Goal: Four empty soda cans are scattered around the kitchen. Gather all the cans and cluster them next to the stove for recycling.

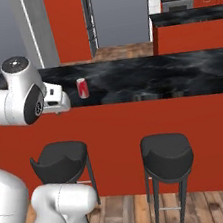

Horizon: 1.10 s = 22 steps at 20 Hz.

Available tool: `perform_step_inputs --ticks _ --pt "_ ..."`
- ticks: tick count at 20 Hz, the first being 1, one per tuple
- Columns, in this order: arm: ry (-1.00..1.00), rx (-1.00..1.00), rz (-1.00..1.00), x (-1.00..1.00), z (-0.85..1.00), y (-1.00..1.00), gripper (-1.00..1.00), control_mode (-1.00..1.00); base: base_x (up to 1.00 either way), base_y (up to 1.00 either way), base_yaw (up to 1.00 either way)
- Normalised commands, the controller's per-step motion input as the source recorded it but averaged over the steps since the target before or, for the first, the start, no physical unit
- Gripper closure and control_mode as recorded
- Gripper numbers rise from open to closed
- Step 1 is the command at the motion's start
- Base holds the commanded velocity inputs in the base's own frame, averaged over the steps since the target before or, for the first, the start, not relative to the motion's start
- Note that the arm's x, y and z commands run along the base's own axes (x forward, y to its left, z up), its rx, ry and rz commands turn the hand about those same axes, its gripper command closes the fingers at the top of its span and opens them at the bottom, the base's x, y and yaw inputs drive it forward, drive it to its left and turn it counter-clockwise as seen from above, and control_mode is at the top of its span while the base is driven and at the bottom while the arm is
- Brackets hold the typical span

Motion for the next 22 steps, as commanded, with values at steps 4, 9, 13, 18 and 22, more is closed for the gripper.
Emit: perform_step_inputs --ticks 4,9,13,18,22 --pt "0.02 0.06 0.0 0.15 0.22 -0.02 -1.0 -1.0 0.0 0.0 0.0" --pt "0.02 0.07 0.0 0.12 0.22 0.0 -1.0 -1.0 0.0 0.0 0.0" --pt "0.01 0.0 0.0 0.09 0.22 0.0 -1.0 -1.0 0.0 0.0 0.0" --pt "0.13 -0.12 -0.01 0.2 0.13 0.0 -1.0 -1.0 0.0 0.0 0.0" --pt "0.14 -0.09 0.0 0.24 0.07 -0.02 -1.0 -1.0 0.0 0.0 0.0"
